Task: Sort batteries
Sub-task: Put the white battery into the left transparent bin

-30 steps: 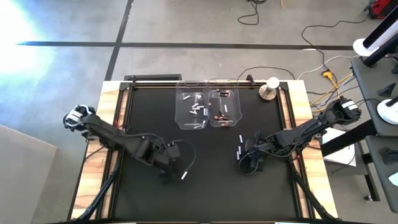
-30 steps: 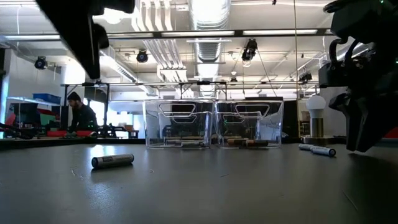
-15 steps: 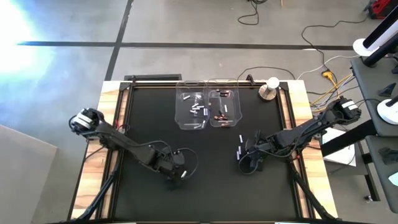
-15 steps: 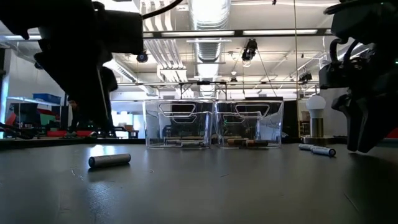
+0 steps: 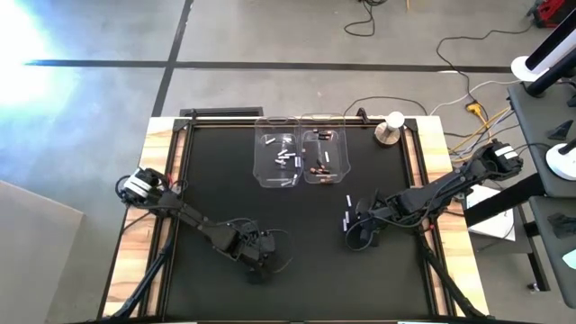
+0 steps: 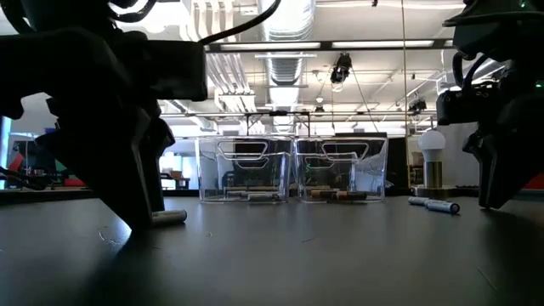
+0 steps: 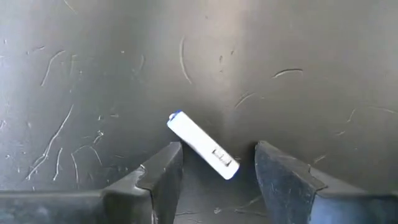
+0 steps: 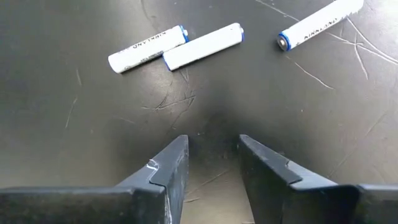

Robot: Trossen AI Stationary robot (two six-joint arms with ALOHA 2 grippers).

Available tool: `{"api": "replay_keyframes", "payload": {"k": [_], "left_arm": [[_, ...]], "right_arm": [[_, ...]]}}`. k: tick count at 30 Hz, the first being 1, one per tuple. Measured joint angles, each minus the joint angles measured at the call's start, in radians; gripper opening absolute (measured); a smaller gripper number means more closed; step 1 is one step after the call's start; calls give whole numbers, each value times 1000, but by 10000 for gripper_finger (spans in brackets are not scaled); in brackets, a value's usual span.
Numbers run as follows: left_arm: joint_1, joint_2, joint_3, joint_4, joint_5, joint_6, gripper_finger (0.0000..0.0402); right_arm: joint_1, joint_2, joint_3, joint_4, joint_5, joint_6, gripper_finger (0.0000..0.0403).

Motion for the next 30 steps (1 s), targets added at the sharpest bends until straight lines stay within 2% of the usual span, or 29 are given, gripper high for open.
{"api": "replay_keyframes", "payload": {"k": [5, 12, 18, 23, 30], "left_arm": [[0, 3, -11, -19, -2, 2, 136], [6, 1, -65, -9, -42, -57, 17], [14, -5, -75, 2, -43, -41, 21], [16, -39, -39, -39, -47, 48, 8], [57, -139, 57, -211, -131, 159, 7]], "right_arm": [[0, 0, 0, 0, 1, 47, 121], [0, 0, 0, 2, 0, 58, 113], [0, 0, 0, 4, -1, 80, 121], [0, 0, 0, 5, -2, 106, 127], [0, 0, 1, 7, -2, 106, 118]]}}
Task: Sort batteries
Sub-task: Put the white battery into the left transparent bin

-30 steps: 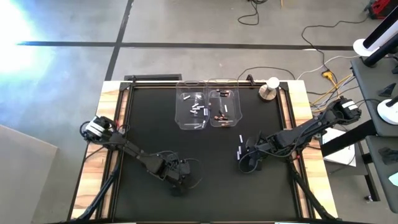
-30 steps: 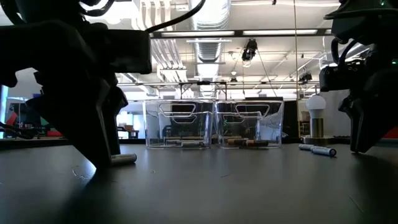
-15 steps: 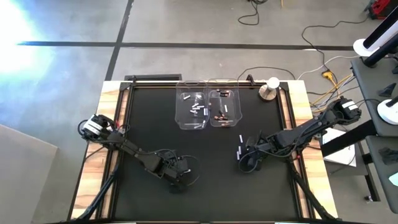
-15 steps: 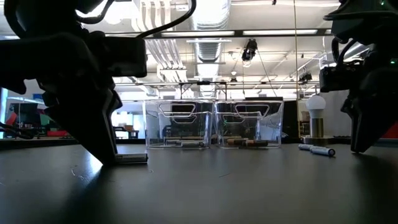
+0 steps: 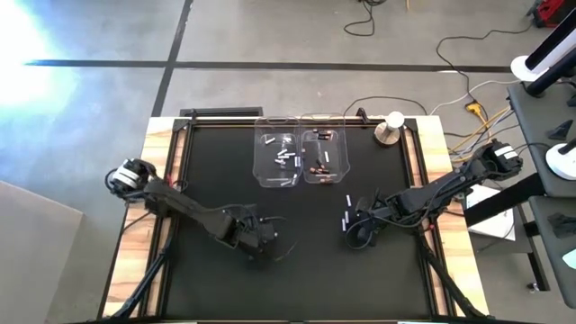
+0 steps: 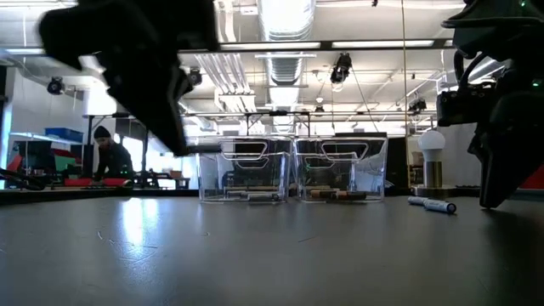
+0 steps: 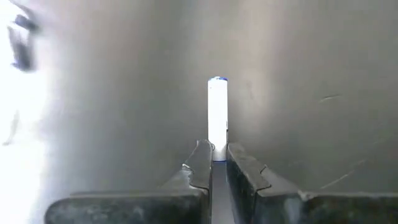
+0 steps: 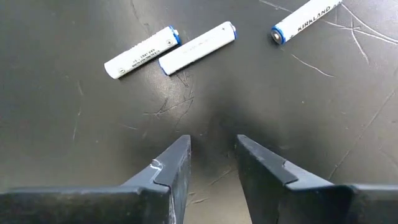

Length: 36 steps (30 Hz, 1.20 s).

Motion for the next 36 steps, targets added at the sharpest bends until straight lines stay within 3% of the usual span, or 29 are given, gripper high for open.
{"api": "replay_keyframes", "payload": {"k": [7, 15, 24, 29, 36], "left_arm": [[125, -66, 157, -105, -9, 202, 7], [424, -21, 388, -246, 6, 374, 7], [747, 92, 481, -304, 196, 494, 7], [830, 187, 480, -328, 197, 522, 7], [856, 308, 518, -388, 202, 525, 7]], "right_arm": [[0, 0, 0, 22, 38, 3, 104], [0, 0, 0, 50, 131, 36, 107], [-2, 0, -2, 53, 158, 28, 132], [-2, 0, -2, 72, 216, 27, 141], [-2, 0, -2, 75, 261, 26, 148]]}}
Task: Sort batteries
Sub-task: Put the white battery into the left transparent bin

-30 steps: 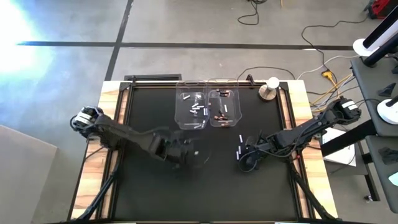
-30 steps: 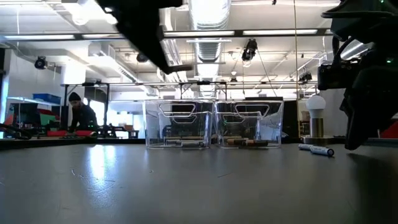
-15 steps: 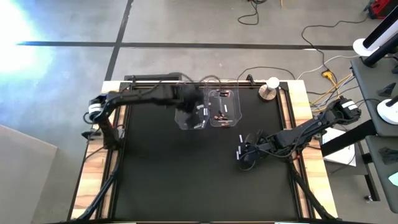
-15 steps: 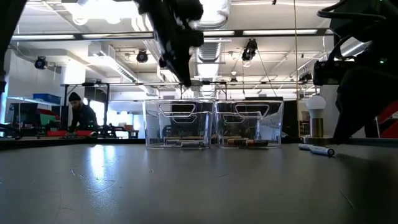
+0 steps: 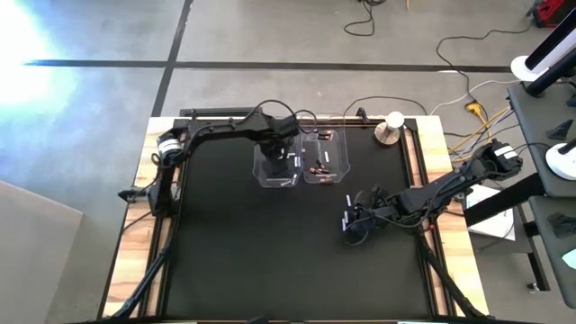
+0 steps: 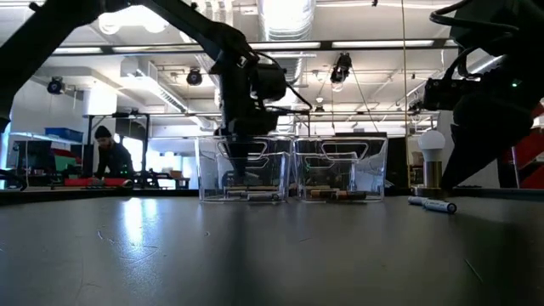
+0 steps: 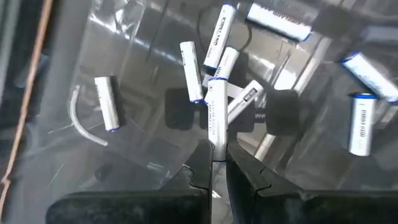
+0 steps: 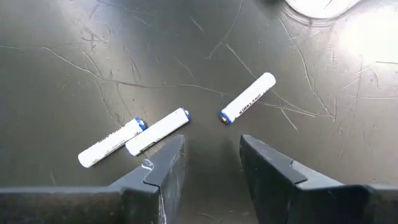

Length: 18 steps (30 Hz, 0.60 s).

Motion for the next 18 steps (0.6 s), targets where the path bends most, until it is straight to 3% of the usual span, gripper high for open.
{"api": "replay_keyframes", "payload": {"k": [18], "left_arm": [[7, 191, 159, -58, 13, 87, 7]], "right_arm": [[0, 0, -1, 2, 0, 154, 124]]}}
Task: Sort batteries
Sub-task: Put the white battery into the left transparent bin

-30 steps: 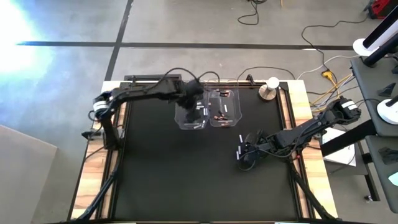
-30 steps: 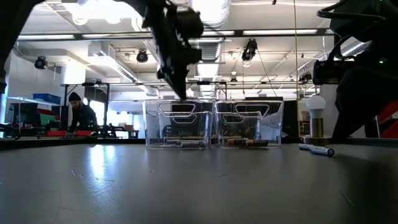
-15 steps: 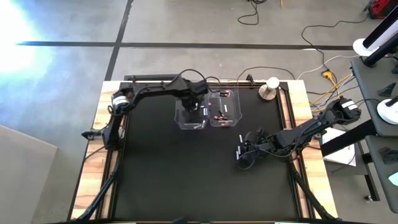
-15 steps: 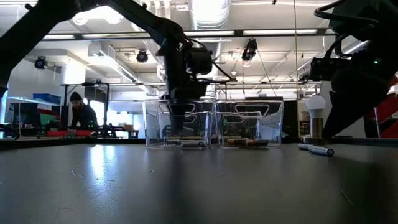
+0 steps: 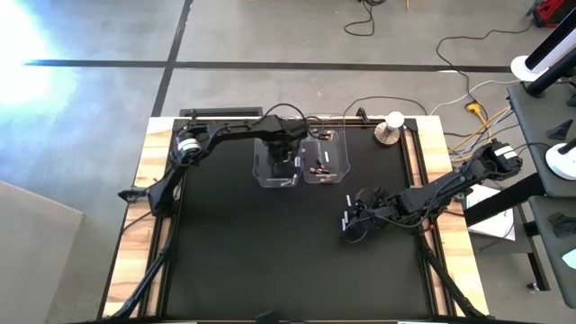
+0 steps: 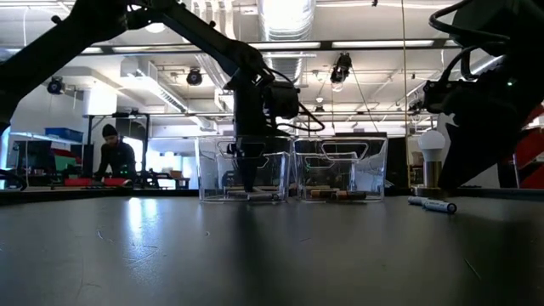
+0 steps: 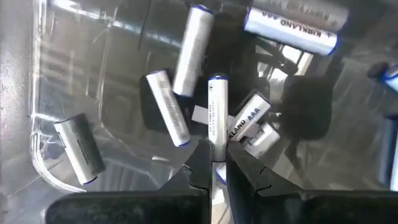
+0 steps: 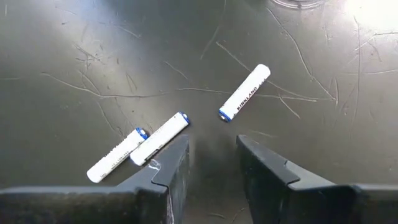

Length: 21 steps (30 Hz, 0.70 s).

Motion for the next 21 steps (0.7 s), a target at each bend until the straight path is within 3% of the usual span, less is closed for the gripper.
{"api": "replay_keyframes", "payload": {"k": [21], "left_arm": [[2, 2, -1, -42, 9, 18, 39]], "right_arm": [[0, 0, 0, 29, -7, 22, 153]]}}
